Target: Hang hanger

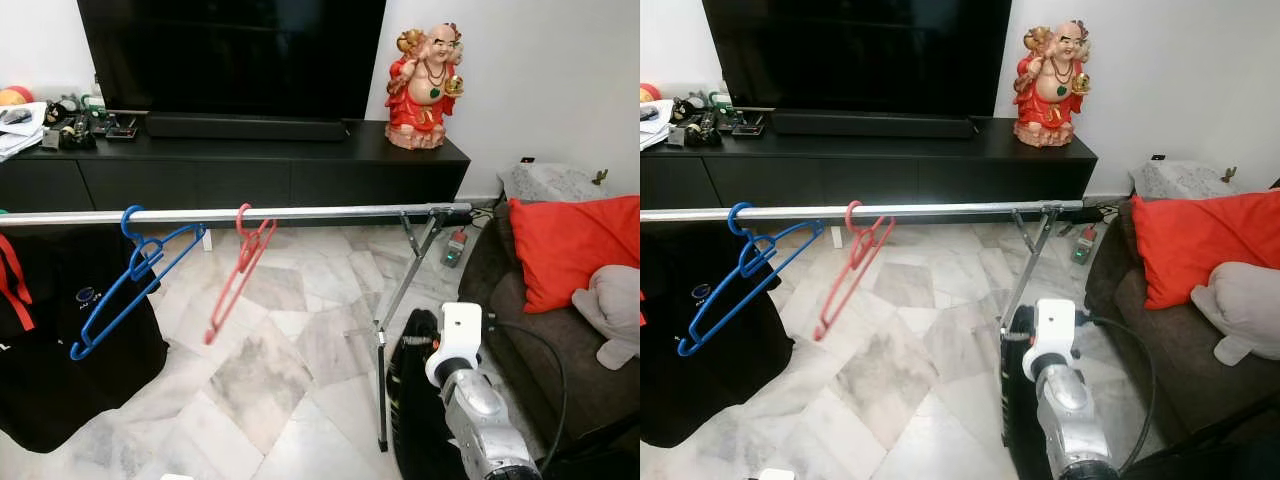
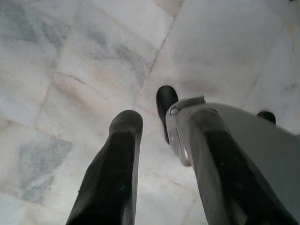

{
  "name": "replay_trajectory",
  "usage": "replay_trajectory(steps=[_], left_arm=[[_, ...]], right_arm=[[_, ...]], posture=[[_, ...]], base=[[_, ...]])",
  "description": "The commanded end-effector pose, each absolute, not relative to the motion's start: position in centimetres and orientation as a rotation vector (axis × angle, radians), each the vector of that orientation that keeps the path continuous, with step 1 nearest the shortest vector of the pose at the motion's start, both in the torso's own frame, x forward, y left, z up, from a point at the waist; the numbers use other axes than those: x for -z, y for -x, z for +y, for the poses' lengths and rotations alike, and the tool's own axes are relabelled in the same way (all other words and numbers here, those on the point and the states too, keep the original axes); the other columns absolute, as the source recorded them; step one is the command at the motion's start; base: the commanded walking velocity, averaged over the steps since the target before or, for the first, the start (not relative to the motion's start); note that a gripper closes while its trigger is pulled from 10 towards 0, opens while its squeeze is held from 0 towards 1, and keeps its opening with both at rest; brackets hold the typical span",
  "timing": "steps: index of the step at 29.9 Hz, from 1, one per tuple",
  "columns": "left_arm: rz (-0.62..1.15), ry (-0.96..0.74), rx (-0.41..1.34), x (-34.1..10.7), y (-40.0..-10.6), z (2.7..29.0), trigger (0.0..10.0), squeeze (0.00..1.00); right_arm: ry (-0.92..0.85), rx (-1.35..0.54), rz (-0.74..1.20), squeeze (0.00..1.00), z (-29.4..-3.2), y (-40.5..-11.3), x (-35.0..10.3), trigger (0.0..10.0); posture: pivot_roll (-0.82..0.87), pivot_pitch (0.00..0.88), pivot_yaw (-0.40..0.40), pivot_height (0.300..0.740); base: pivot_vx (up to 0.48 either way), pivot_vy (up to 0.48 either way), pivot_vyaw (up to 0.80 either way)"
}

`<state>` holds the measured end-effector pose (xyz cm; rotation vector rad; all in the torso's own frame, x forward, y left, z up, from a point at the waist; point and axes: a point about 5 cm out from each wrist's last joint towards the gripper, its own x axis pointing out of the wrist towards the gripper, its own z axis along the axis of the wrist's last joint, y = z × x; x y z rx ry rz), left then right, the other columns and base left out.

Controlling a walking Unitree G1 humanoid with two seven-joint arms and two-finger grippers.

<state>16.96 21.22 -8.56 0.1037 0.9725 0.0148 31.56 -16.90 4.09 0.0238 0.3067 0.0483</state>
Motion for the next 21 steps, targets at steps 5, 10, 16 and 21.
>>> replay_trajectory(steps=[5, 10, 16, 21], left_arm=[[1.0, -0.115, -0.01, 8.9, -16.3, 21.3, 10.0, 0.0], [0.999, -0.119, -0.008, 8.9, -16.3, 21.3, 10.0, 0.0], [0.981, -0.119, -0.021, 8.8, -16.3, 21.4, 10.0, 0.0], [0.947, -0.114, -0.031, 8.6, -16.5, 21.5, 10.0, 0.0]], right_arm=[[0.011, -0.039, 0.47, 0.0, -17.3, -29.1, -0.1, 10.0], [-0.026, 0.047, 0.598, 0.0, -18.2, -26.6, 2.7, 10.0], [-0.088, 0.116, 0.664, 0.0, -18.7, -24.6, 4.3, 10.0], [-0.134, 0.134, 0.694, 0.0, -18.6, -23.8, 4.9, 10.0]], posture=[[0.08, 0.0, -0.072, 0.74], [0.09, 0.0, -0.072, 0.74], [0.1, 0.0, -0.072, 0.74], [0.12, 0.0, -0.066, 0.74]], base=[[0.0, 0.0, 0.8], [0.0, 0.0, 0.8], [0.0, 0.0, 0.8], [0.0, 0.0, 0.18]])
